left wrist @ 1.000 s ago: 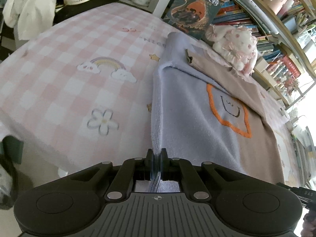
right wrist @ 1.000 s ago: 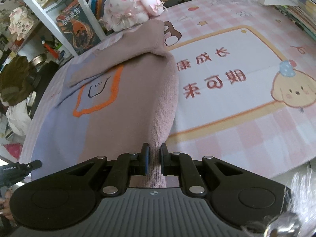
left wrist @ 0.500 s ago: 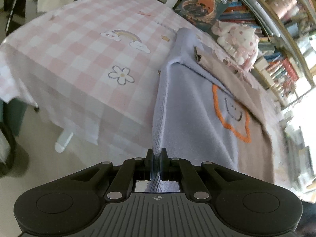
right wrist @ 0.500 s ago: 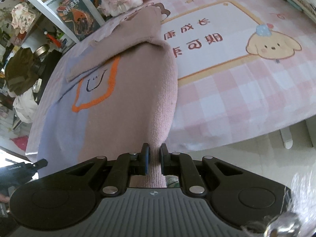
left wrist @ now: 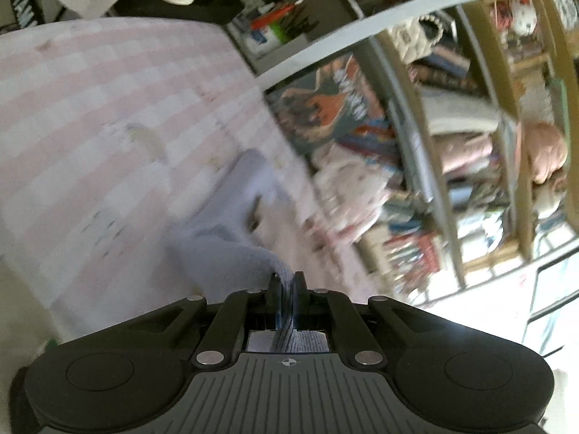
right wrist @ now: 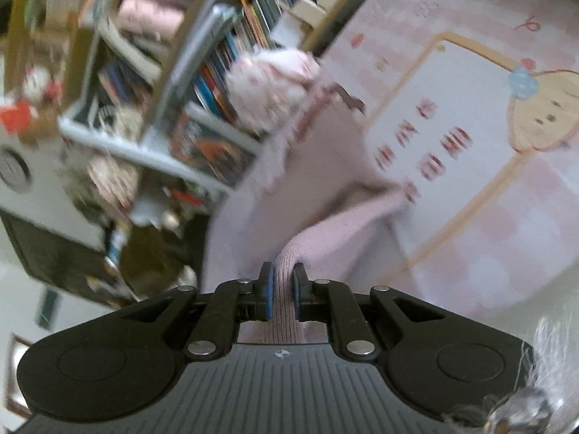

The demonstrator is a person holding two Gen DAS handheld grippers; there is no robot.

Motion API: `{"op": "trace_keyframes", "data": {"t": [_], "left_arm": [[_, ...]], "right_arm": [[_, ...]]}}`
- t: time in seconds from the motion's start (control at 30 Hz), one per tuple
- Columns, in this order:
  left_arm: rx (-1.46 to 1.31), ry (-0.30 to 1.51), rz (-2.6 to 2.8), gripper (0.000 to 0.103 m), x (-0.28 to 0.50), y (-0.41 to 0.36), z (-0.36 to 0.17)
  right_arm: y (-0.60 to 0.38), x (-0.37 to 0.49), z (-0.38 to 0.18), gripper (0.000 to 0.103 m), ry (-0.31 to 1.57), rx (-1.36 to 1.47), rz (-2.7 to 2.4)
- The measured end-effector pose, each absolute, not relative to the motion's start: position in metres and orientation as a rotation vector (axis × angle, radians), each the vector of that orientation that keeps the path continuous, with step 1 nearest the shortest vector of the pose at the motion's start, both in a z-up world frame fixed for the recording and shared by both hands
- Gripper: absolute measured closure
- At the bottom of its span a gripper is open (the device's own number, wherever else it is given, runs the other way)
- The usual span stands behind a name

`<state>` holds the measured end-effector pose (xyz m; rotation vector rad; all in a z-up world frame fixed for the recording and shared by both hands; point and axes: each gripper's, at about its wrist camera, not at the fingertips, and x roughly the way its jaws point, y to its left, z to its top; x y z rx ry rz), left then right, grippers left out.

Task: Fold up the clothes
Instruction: 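Lift both held side edges and fold them in toward the sweater's middle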

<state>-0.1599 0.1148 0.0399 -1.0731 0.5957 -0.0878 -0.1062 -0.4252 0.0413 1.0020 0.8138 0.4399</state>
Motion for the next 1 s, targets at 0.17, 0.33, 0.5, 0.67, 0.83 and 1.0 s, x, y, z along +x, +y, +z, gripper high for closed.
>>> {"op": "trace_keyframes", "data": {"t": [0.17,0.33,0.5,0.67,0.83,1.0], "left_arm": [[-1.071,0.532,-0.121,0.099,-0.112,0.125,0.048],[-1.071,0.536,-0.114,0.099,-0.062,0.131,0.043],[-1.033,0.590,-0.111,0.099,-0.015,0.133,0.031],[-1.012,0.665,-0.099,0.099,0.019,0.136,0.013],[-1.010,0.768,-0.062,0.097,0.045,0.140,-0.007],[-1.000,0.828,-0.053,0.070,0.062,0.150,-0.014]], "right_arm": [[-0.420,-0.063,0.064,0.093,0.722,1.015,0.436],[-0.409,-0.021,0.062,0.093,0.721,1.003,0.383],[-0.397,0.021,0.056,0.093,0.731,0.995,0.325],[-0.391,0.051,0.038,0.093,0.775,0.997,0.263],[-0.386,0.074,0.020,0.090,0.824,1.004,0.199],[-0.387,0.081,0.021,0.064,0.800,0.962,0.114]]}}
